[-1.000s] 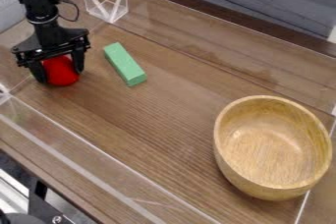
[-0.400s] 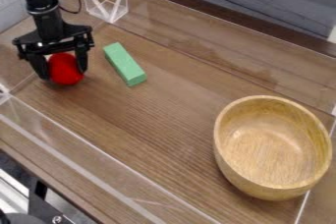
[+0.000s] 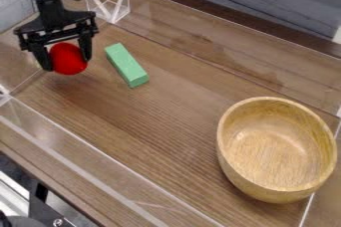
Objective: Move the red object to the left side of the table
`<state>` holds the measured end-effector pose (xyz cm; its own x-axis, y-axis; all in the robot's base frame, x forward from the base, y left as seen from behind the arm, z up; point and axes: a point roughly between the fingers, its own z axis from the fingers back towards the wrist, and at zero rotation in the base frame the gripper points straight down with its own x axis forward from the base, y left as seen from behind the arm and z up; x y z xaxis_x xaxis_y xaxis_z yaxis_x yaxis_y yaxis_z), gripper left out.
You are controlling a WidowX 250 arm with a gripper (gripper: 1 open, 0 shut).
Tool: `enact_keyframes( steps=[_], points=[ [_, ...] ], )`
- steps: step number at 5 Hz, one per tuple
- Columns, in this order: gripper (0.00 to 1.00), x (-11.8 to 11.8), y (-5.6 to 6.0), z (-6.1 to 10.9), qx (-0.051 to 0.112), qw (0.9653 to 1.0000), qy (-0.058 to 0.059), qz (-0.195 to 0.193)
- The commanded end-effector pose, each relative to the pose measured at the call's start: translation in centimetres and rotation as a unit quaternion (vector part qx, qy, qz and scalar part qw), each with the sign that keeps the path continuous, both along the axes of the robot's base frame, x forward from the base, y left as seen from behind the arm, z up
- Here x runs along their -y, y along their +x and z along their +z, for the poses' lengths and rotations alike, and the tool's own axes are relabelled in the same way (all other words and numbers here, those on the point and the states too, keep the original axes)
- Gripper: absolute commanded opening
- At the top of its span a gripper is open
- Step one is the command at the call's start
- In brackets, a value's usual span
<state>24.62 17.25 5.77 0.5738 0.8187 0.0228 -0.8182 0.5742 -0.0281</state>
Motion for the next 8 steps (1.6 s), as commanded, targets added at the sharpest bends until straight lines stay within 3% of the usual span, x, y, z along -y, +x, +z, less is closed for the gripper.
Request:
enact_keyframes(
  steps=[1,2,3,5,8],
  points=[
    [1.00,-0.8,1.1,3.0,0.027,0.9992,0.024,0.016],
    [1.00,-1.1,1.2,3.3,0.022,0.9989,0.024,0.035],
    [0.00,-1.7,1.3,3.4,0.016,0.9981,0.026,0.054],
    [0.00,-2.1,-0.9,3.3,0.007,0.9935,0.035,0.108],
    [0.00,-4.0,-3.6,4.0,-0.008,0.9931,0.044,0.109]
  ],
)
